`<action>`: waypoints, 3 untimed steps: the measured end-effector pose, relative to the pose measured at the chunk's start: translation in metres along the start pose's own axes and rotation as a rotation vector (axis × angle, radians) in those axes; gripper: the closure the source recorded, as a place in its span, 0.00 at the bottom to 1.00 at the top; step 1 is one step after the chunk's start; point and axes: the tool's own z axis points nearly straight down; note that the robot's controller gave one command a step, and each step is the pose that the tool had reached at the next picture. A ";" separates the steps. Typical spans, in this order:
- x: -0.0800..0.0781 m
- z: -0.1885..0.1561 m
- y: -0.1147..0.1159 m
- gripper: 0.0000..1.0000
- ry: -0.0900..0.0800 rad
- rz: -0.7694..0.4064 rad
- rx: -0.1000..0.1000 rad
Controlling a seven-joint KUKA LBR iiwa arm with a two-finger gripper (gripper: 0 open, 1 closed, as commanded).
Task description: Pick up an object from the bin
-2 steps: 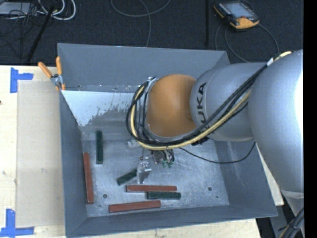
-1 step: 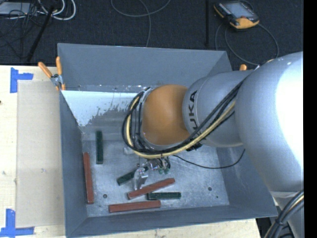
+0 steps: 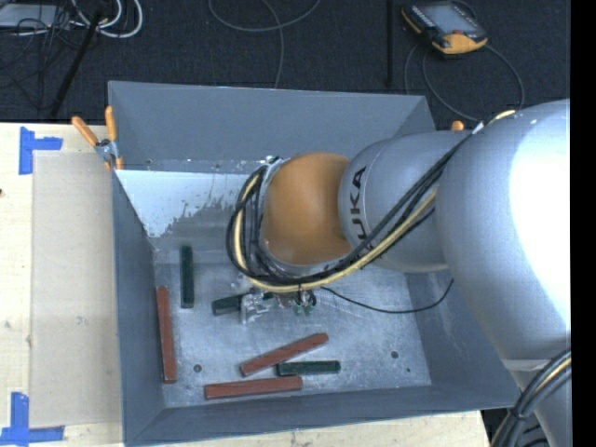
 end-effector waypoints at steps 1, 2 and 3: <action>0.000 -0.001 0.000 1.00 0.000 -0.005 0.000; 0.000 -0.005 0.000 1.00 0.007 -0.006 0.001; 0.006 -0.019 0.000 1.00 0.034 -0.007 0.002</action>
Offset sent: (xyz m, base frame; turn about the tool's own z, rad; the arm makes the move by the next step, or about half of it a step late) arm 0.0000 -0.0001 0.0584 0.0000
